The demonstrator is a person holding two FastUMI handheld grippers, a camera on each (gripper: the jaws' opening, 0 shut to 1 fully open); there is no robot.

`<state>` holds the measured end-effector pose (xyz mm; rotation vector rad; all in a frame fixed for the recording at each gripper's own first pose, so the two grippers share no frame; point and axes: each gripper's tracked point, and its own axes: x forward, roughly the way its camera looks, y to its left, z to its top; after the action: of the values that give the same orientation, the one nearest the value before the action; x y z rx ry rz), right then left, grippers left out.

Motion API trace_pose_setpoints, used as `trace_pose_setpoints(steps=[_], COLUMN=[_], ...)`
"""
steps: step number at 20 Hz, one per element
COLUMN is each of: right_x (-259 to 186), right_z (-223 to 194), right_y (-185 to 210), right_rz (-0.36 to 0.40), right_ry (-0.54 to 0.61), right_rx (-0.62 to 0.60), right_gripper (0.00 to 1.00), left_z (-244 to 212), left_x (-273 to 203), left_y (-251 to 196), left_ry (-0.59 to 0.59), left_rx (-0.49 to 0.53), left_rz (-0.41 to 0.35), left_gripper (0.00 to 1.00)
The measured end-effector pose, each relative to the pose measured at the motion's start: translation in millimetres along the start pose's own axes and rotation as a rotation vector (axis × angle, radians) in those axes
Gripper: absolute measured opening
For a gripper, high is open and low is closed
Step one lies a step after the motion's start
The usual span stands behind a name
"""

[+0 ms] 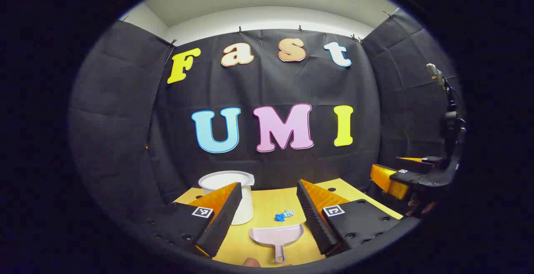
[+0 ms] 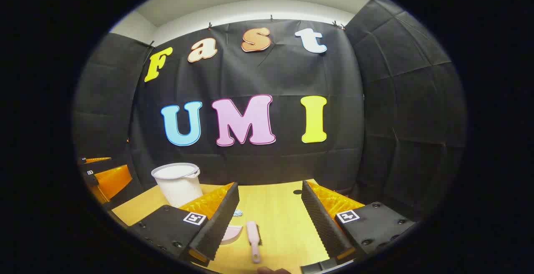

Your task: Pick up the small broom and dustpan from the desktop, sweep the trash into the dustpan with the broom, and then empty the trash into the garbage bin.

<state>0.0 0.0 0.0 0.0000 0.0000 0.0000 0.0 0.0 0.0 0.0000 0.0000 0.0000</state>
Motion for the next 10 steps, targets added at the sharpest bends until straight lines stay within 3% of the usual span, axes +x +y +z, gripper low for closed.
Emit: trace_pose_setpoints(steps=[3, 5, 6, 10], right_x=[-1.6, -2.9, -1.3, 3.7], right_z=[21.1, 19.4, 16.9, 17.3], right_y=[19.4, 29.5, 34.8, 45.0], right_rz=[-0.024, -0.029, -0.020, 0.002], right_ry=[-0.078, -0.085, -0.085, -0.087], right_rx=[-0.026, -0.049, -0.051, -0.059], right_gripper=[0.89, 0.89, 0.97, 0.98], left_z=[-7.8, -12.7, -14.6, -18.5], left_x=[-0.3, 1.8, 4.1, 11.8], left_y=[23.8, 34.8, 37.9, 38.5], left_ry=[0.010, 0.014, 0.018, 0.031], left_rx=[-0.013, -0.031, -0.049, -0.101], left_rz=[-0.024, -0.018, -0.019, -0.041], left_gripper=[0.78, 0.78, 0.78, 0.78])
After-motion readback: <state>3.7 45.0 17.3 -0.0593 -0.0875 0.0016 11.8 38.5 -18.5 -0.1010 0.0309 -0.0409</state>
